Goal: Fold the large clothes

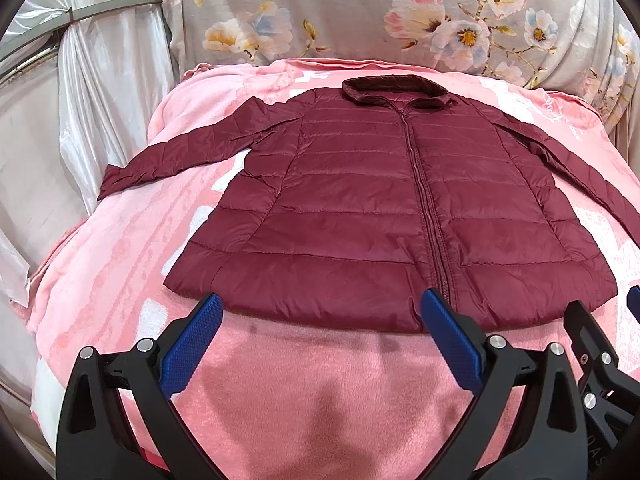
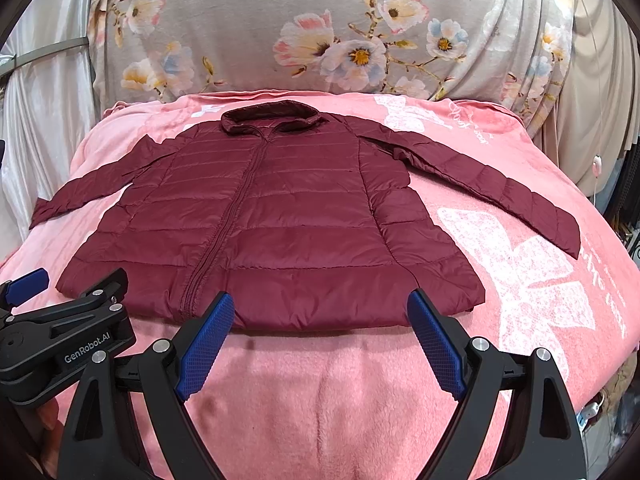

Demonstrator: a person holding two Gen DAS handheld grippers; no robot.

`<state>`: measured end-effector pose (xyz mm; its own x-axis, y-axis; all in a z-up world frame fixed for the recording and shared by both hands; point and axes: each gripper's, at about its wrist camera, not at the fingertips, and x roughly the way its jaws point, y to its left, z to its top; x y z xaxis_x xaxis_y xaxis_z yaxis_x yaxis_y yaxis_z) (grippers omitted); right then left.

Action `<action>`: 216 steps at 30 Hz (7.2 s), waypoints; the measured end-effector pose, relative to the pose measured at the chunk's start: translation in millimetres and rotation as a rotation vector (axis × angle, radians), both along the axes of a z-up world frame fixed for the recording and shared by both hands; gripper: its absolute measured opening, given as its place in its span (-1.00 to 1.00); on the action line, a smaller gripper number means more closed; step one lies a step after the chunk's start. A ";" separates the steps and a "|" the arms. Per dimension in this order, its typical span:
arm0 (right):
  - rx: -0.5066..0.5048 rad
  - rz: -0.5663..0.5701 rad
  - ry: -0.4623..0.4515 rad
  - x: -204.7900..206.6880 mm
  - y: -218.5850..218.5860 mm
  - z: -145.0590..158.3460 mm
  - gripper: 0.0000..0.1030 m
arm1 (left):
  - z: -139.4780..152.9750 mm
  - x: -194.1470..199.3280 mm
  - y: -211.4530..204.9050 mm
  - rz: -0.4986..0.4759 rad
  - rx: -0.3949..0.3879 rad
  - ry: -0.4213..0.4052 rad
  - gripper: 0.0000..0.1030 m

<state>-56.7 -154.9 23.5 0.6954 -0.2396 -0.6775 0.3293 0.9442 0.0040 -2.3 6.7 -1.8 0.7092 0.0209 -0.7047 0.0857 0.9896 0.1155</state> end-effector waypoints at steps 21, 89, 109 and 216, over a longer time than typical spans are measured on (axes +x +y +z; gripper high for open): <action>0.000 0.000 -0.003 -1.5 2.0 0.8 0.67 | 1.4 -0.9 -2.3 -0.001 0.003 -0.001 0.88; 0.330 -0.400 -0.106 23.3 -220.4 -30.0 0.67 | -20.8 46.4 -14.8 -0.055 0.003 -0.007 0.87; 0.537 -0.814 -0.263 67.7 -409.4 -89.1 -0.71 | -33.4 121.0 -25.3 -0.067 -0.015 0.012 0.88; 0.286 -0.041 0.092 344.3 -185.9 -74.6 -1.00 | -61.5 343.7 -47.2 -0.123 -0.194 0.111 -0.16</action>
<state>287.6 -340.9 -51.1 0.6214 -0.0561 -0.7815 0.3781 0.8951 0.2364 341.4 -40.4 -63.3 0.6161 -0.2041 -0.7608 0.2085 0.9736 -0.0924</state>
